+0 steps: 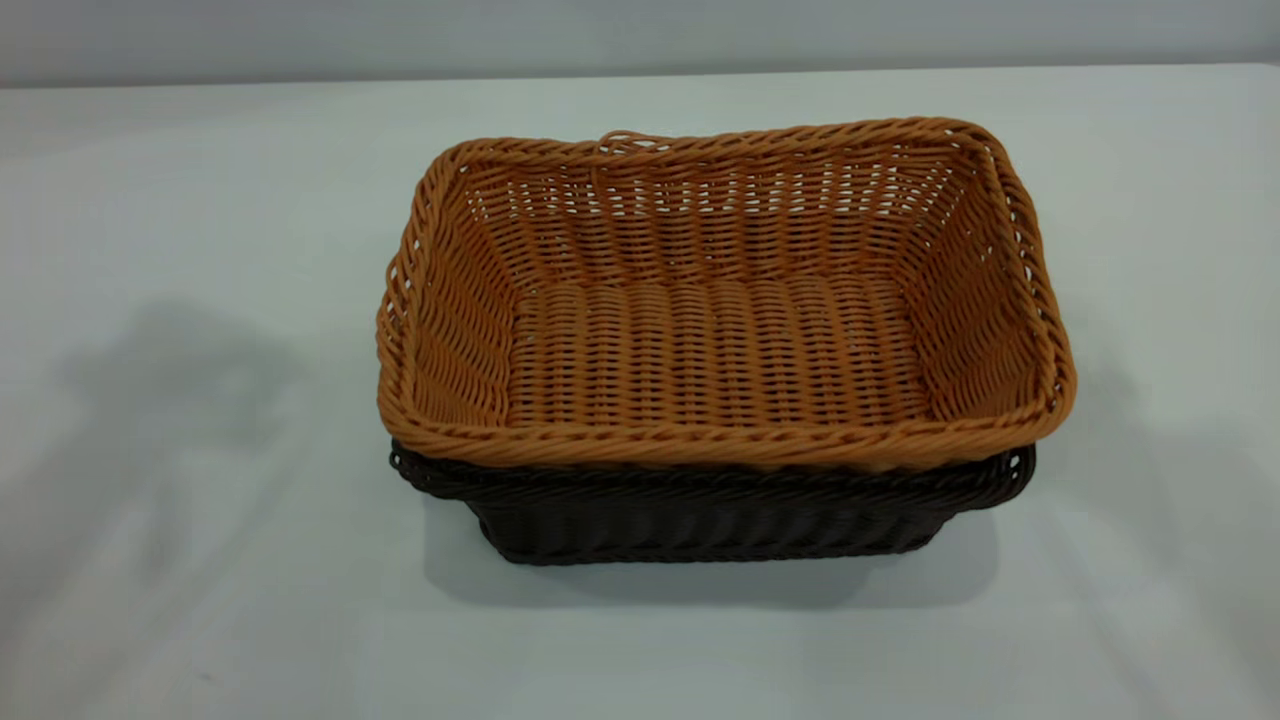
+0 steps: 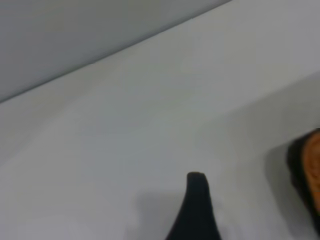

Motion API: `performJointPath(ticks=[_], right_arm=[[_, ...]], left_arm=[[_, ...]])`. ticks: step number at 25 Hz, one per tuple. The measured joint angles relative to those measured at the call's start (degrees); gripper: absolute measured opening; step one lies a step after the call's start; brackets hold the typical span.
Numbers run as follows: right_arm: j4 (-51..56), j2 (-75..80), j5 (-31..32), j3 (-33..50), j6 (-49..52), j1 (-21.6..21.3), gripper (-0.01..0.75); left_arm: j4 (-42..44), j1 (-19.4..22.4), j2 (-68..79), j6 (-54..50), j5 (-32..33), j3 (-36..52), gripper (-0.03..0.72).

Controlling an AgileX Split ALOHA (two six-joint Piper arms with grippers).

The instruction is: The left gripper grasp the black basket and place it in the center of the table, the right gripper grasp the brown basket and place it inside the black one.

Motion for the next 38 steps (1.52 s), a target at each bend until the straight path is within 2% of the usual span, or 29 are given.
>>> performJointPath(ticks=[6, 11, 15, 18, 27, 32, 38], right_arm=[[0.76, -17.01, 1.02, 5.71, -0.21, 0.00, 0.584], [1.04, -31.73, 0.24, 19.45, -0.32, 0.00, 0.584], [1.04, -42.24, -1.46, 29.60, 0.20, 0.00, 0.584], [1.05, -48.92, -1.58, 37.03, 0.90, 0.00, 0.584], [-1.39, -65.57, -1.64, 54.85, 1.20, 0.00, 0.584], [-6.27, -72.68, -3.21, 60.71, 1.20, 0.00, 0.584], [-8.70, -78.08, -5.25, 64.13, 1.20, 0.00, 0.584]], left_arm=[[0.00, 0.00, -9.17, -7.56, 7.95, 0.00, 0.563], [-0.05, 0.00, -12.20, -11.43, 20.93, 0.00, 0.563], [-0.34, 0.00, -13.49, -12.36, 21.08, 0.46, 0.563], [-1.12, 0.00, -16.24, -12.58, 21.08, 4.02, 0.563], [0.22, 0.00, -34.06, -12.71, 21.08, 26.98, 0.563], [0.31, 0.00, -47.20, -12.66, 21.08, 38.49, 0.563], [2.45, 0.00, -61.61, -12.66, 21.08, 47.50, 0.563]])
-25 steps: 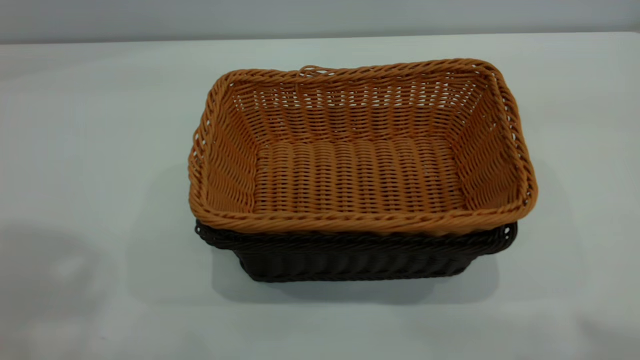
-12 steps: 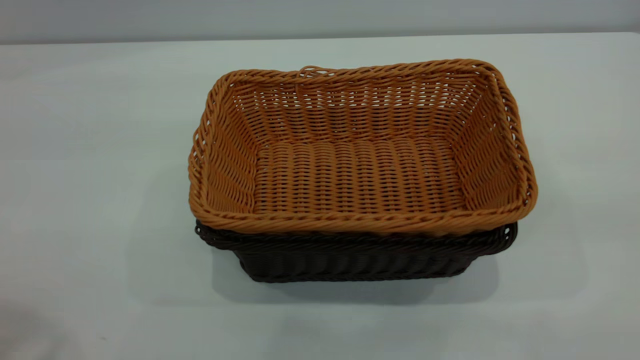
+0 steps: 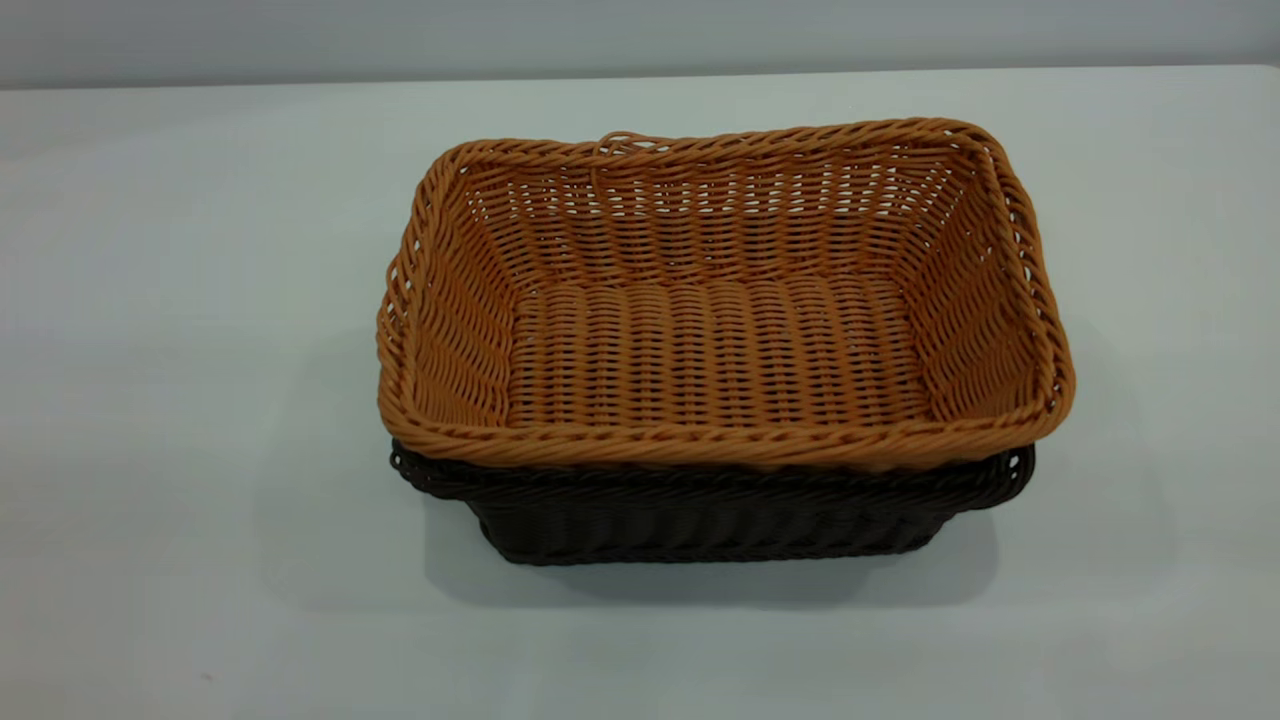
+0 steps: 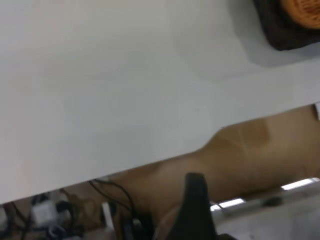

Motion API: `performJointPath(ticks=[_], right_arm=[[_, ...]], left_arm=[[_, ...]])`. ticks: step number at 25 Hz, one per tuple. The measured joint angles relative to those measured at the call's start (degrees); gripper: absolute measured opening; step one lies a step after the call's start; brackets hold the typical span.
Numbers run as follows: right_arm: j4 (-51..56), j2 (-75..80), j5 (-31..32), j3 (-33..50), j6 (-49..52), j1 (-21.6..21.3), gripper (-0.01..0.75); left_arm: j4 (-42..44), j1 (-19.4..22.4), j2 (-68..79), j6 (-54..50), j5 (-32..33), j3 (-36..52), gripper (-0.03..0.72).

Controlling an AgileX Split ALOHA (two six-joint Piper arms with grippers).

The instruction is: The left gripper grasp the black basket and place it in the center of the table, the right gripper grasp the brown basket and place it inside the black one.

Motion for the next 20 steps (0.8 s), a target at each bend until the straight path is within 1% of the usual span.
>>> performJointPath(ticks=[4, 9, 13, 20], right_arm=[[-0.04, -2.71, -0.08, 0.90, 0.00, 0.00, 0.584], [0.11, -4.42, 0.05, 1.20, 0.00, 0.00, 0.584], [0.11, -4.49, 0.10, 1.23, 0.00, 0.00, 0.584], [0.41, -4.49, 0.10, 1.23, 0.06, 0.00, 0.584]], left_arm=[[0.46, 0.00, -7.83, 0.00, 0.00, 2.90, 0.563], [0.66, 0.00, -13.75, 0.00, -0.26, 2.96, 0.563], [2.07, 0.00, -15.84, 0.00, -0.38, 3.66, 0.563], [0.93, 0.00, -16.23, -1.45, -2.24, 5.20, 0.563]])
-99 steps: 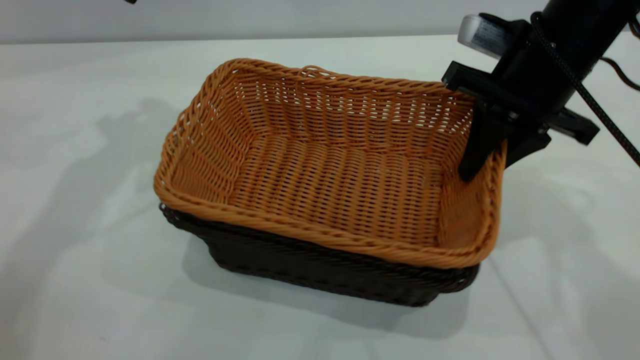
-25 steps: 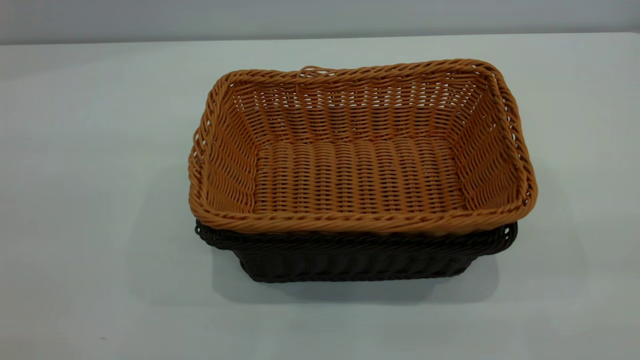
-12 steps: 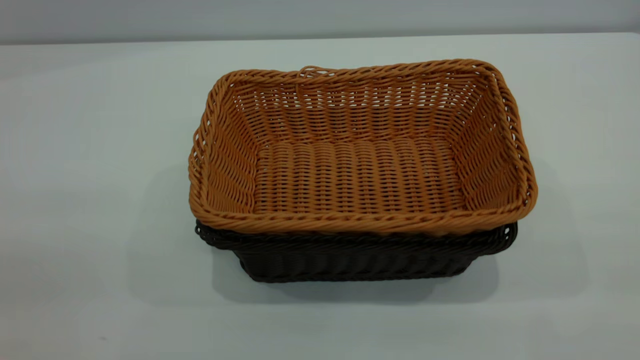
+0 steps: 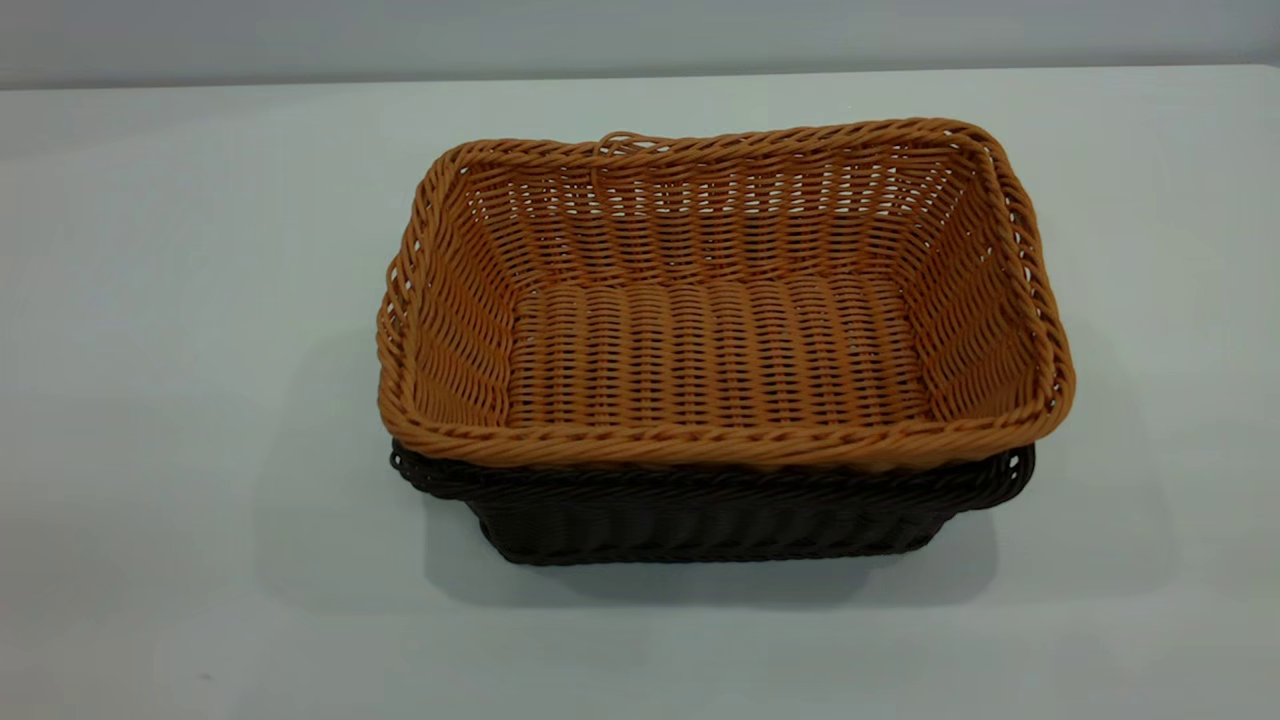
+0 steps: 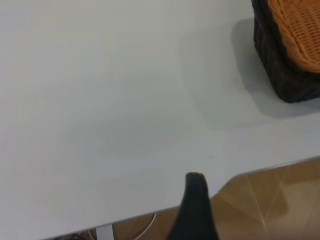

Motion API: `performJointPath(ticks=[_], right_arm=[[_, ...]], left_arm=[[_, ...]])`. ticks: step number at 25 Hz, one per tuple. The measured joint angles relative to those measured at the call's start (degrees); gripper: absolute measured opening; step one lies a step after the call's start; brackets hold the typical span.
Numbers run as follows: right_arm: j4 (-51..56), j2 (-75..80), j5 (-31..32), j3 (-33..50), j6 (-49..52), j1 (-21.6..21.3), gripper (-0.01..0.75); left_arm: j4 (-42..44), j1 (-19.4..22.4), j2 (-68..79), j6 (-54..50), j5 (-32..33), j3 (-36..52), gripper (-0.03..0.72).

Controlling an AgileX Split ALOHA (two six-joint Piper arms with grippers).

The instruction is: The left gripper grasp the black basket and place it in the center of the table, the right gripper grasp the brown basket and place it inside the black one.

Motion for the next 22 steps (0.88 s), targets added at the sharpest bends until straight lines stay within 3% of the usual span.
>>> performJointPath(ticks=[12, 22], right_arm=[[0.00, 0.00, 0.07, 0.00, 0.00, 0.00, 0.584], [0.00, 0.00, 0.07, 0.00, 0.00, 0.00, 0.584]], left_arm=[[-0.04, 0.00, 0.00, -0.02, -0.44, 0.00, 0.563], [-0.21, 5.29, -1.72, -0.02, -0.50, 0.00, 0.563]])
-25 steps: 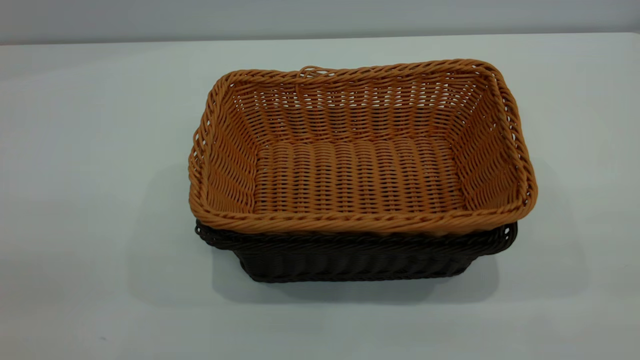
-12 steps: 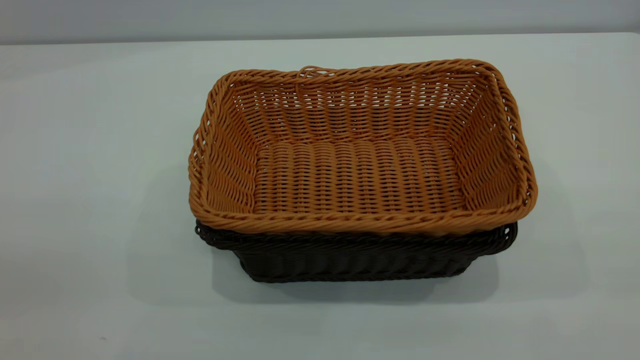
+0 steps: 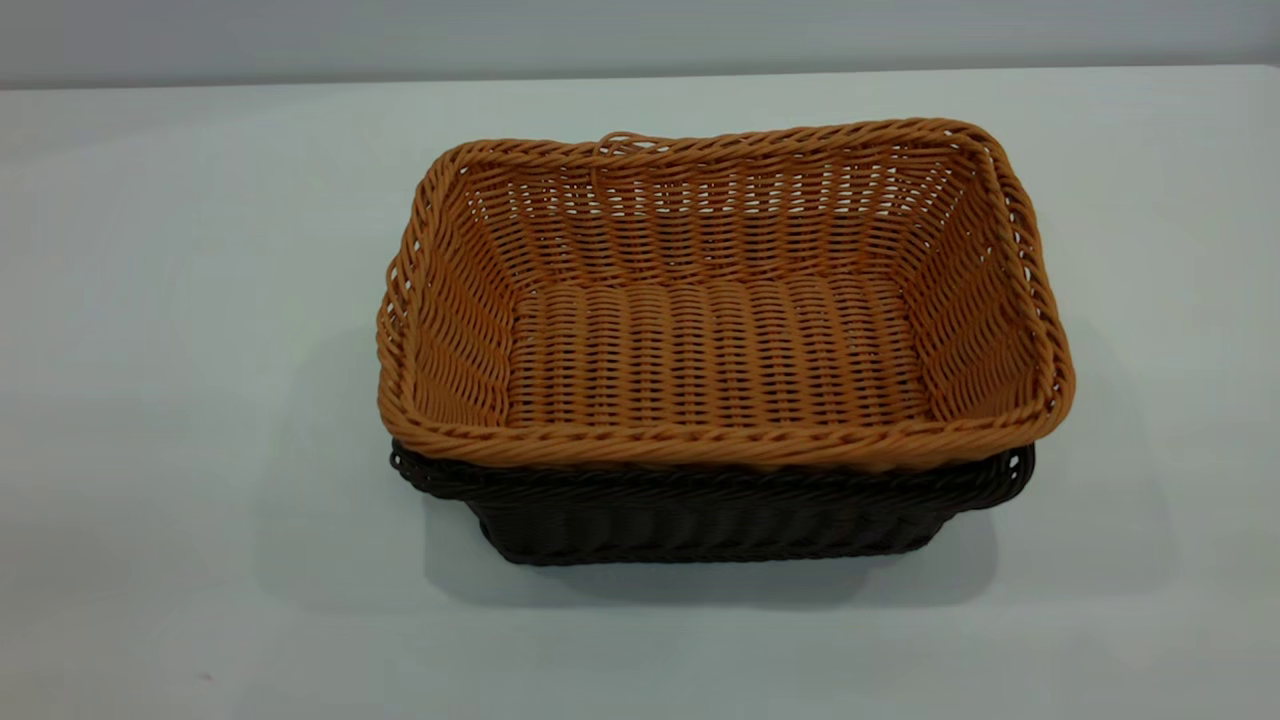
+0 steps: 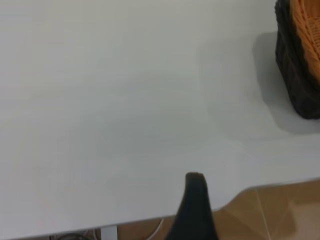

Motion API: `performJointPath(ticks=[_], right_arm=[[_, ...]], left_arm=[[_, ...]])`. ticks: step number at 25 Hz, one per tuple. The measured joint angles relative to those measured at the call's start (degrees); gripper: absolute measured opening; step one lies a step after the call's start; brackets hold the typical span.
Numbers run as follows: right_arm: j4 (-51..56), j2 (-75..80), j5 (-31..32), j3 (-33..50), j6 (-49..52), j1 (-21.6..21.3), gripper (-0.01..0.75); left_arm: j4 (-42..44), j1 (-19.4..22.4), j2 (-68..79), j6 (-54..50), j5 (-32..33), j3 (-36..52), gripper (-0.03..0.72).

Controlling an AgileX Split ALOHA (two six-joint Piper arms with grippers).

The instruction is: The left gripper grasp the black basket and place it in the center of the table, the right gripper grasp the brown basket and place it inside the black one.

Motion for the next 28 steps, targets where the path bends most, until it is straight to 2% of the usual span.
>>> performJointPath(ticks=[9, 19, 24, 28], right_arm=[[0.00, 0.00, 0.00, 0.00, 0.00, -0.54, 0.584], [0.00, 0.00, 0.02, 0.00, 0.00, -13.29, 0.584], [-0.63, -0.86, 0.02, 0.00, 0.90, -14.60, 0.584], [-5.15, -1.33, -0.03, 0.00, 6.07, -14.60, 0.584]], left_arm=[[-0.06, 0.00, -1.80, 0.00, 0.00, 0.00, 0.563], [-0.16, 0.00, -1.80, 0.00, 0.00, 0.00, 0.563], [-0.16, 0.00, -1.80, 0.00, 0.00, 0.00, 0.563], [-0.16, 0.00, -1.80, 0.00, 0.00, 0.00, 0.563]])
